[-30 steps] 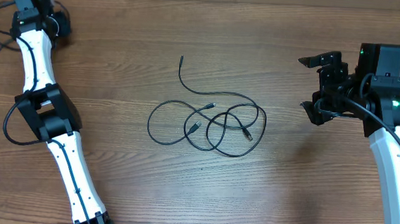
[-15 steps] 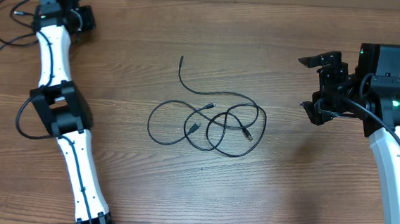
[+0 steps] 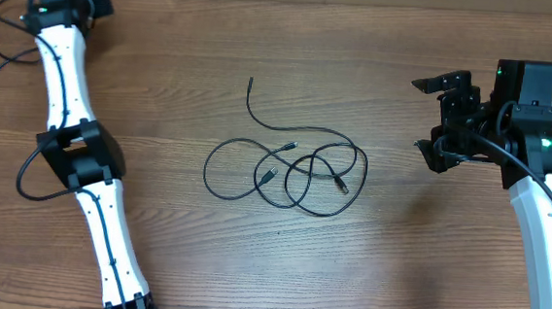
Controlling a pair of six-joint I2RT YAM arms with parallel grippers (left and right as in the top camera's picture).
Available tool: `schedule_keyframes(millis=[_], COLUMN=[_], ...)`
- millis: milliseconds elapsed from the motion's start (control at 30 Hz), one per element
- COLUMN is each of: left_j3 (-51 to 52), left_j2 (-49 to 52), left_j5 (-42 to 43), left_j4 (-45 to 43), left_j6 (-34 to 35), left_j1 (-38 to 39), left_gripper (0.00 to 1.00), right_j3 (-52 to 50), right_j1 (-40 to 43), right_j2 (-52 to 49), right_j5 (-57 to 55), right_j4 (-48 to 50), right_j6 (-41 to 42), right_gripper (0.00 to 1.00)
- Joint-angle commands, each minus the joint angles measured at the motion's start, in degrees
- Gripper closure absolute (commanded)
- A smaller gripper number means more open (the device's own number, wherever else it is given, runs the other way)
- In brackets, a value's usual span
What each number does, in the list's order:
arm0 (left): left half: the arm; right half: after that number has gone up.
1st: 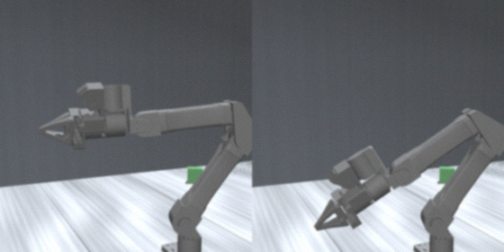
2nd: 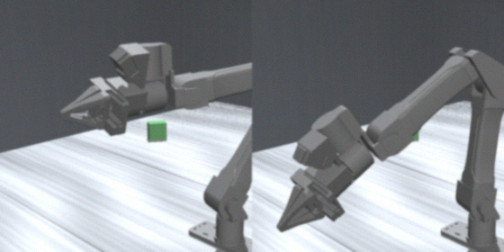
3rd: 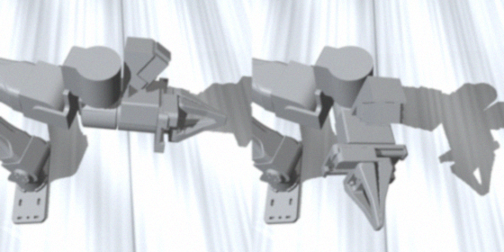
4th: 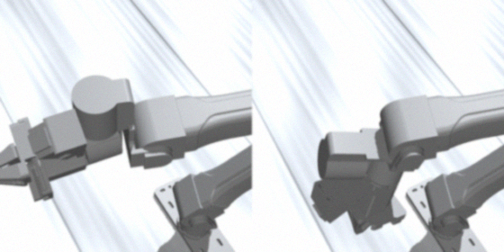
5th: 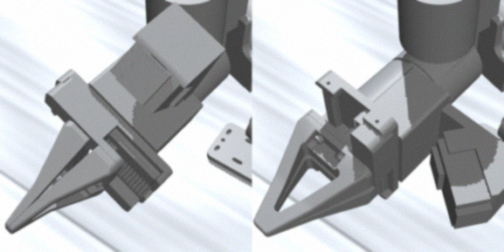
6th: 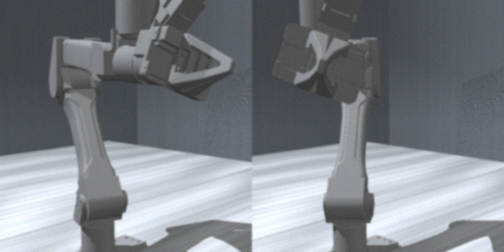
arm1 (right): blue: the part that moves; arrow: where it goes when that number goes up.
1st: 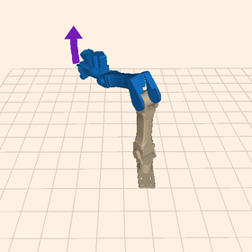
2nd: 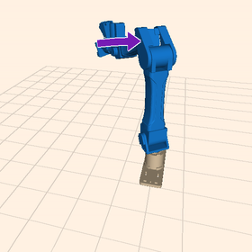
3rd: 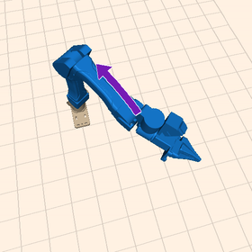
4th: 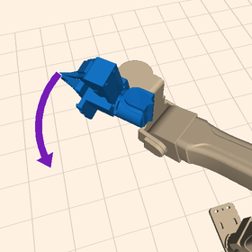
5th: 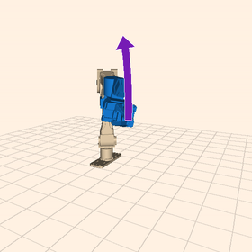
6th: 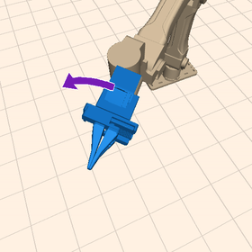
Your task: Untangle cables
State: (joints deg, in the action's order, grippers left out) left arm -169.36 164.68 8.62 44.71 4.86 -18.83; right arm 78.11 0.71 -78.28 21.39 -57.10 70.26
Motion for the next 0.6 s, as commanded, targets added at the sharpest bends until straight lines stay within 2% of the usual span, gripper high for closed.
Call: schedule_keyframes(millis=[0,67,333,567], left_j3=[0.20,2.03,10.12,13.81], left_j2=[-1.29,-1.29,-1.27,-1.27], left_j5=[-5.49,-6.71,-6.21,0.50], left_j4=[1.88,2.08,-0.81,-2.05], left_j6=[-3.85,-5.79,-12.15,-19.34], left_j1=[-1.51,-2.05,-2.64,-2.69], left_gripper=[0.26,0.00,0.00,0.01], right_j3=[0.72,0.72,0.72,0.72], right_j1=[0.07,0.07,0.07,0.07], right_j2=[0.02,0.02,0.02,0.02], right_j5=[-0.83,-0.83,-0.83,-0.83], right_j4=[0.02,0.02,0.02,0.02], right_j6=[-0.48,-0.48,-0.48,-0.48], right_gripper=[0.00,0.00,0.00,0.00])
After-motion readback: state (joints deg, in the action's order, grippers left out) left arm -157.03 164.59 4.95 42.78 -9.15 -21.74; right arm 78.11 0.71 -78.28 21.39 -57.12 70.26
